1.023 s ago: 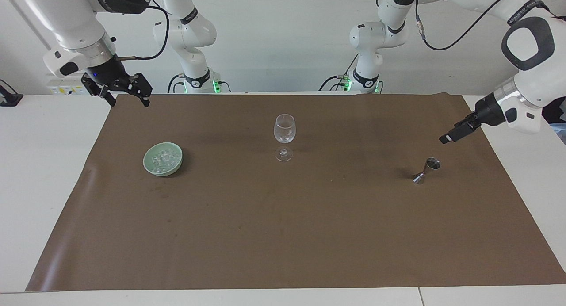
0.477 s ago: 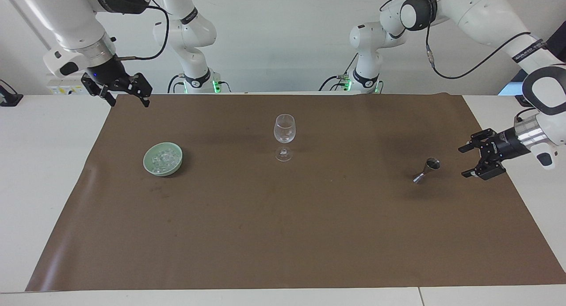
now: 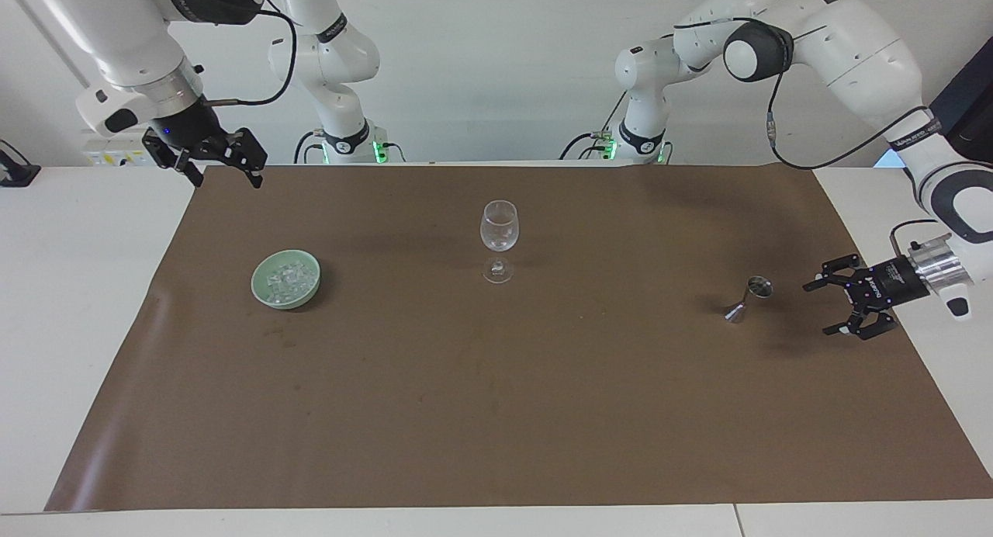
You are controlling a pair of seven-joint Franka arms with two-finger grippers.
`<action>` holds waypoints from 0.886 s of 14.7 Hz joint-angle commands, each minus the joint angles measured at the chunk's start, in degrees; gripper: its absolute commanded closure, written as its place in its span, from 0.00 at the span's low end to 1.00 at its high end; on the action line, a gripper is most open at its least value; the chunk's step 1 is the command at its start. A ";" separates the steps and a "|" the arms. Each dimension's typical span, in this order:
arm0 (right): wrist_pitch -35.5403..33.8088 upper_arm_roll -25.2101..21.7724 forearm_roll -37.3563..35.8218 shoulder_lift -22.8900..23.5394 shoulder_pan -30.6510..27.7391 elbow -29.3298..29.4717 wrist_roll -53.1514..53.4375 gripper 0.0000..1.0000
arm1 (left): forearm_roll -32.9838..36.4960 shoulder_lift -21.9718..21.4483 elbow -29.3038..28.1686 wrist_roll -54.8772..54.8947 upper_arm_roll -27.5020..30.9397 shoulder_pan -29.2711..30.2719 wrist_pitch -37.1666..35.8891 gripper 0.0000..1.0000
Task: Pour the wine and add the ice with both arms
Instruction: 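Close the left gripper around the silver cup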
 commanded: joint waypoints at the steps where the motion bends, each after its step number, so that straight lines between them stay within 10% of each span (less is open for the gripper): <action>1: -0.42 0.28 0.72 -0.66 -0.67 -0.52 -0.81 0.00 | -2.71 0.07 -4.75 -5.83 -0.01 -0.45 2.39 0.00; 13: -0.42 0.28 0.72 -0.66 -0.67 -0.52 -0.81 0.00 | -15.70 -9.59 -28.39 11.03 -0.54 -0.02 1.52 0.00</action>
